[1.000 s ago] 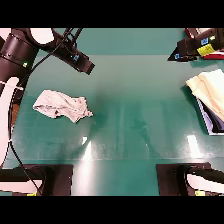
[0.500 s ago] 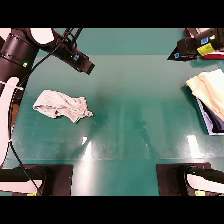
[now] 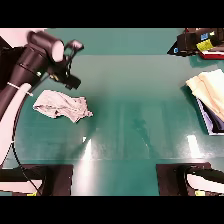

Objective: Fold the shirts.

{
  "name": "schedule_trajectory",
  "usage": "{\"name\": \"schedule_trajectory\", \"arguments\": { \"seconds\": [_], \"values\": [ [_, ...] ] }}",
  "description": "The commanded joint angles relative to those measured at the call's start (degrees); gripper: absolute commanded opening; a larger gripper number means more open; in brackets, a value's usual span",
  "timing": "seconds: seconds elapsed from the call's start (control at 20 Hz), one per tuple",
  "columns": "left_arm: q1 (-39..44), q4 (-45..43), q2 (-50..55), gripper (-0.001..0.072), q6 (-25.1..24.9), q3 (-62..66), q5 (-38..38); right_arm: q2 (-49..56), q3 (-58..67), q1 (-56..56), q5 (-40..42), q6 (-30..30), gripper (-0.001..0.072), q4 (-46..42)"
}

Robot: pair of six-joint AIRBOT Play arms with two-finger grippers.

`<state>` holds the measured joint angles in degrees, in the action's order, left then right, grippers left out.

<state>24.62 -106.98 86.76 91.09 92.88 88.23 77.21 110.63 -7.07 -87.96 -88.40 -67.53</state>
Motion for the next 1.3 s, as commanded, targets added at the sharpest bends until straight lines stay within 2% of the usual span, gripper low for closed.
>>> {"name": "schedule_trajectory", "arguments": {
  "seconds": [0.0,0.05,0.2,0.45,0.55,0.65,0.7,0.85,1.05,1.15,1.25],
  "values": [
    [-3.89,-6.34,0.02,0.0641,7.10,-12.22,-0.85,-0.02,0.02,0.02,-0.83,0.00,0.0021,-0.04],
    [-5.70,-6.05,0.02,0.0694,9.20,-14.71,-1.42,-0.04,0.02,0.02,-0.90,0.00,0.0021,-0.04],
    [-9.79,1.46,0.02,0.0694,9.46,-17.84,-8.07,-0.02,0.02,0.02,-0.87,0.00,0.0021,-0.02],
    [-10.25,8.90,0.26,0.0689,9.44,-17.92,-18.34,-0.04,0.02,0.02,-1.09,-0.02,0.0021,-0.02],
    [-10.25,8.92,0.35,0.0481,9.42,-17.90,-18.82,-0.04,0.02,0.02,-1.20,-0.02,0.0021,0.00],
    [-10.25,8.87,0.37,0.0097,9.42,-17.90,-18.80,-0.04,0.02,0.02,-1.14,-0.02,0.0021,0.00],
    [-10.25,8.90,0.31,0.0023,9.42,-17.88,-18.80,-0.04,0.02,0.02,-1.16,-0.02,0.0021,0.02],
    [-10.23,9.14,-0.31,0.0022,9.01,-14.45,-16.39,-0.22,0.07,0.04,-1.01,-0.02,0.0021,0.00],
    [-7.96,9.60,-7.30,0.0020,5.62,-2.58,-17.35,-2.71,0.07,0.04,2.64,-0.02,0.0021,-0.04],
    [-5.20,11.19,-11.02,0.0020,2.40,5.09,-16.50,-4.42,0.07,0.04,6.12,-0.02,0.0021,-0.07],
    [-1.75,18.29,-13.60,0.0020,-2.29,13.18,-16.22,-6.38,0.07,0.04,10.29,-0.02,0.0021,-0.07]
  ]
}}
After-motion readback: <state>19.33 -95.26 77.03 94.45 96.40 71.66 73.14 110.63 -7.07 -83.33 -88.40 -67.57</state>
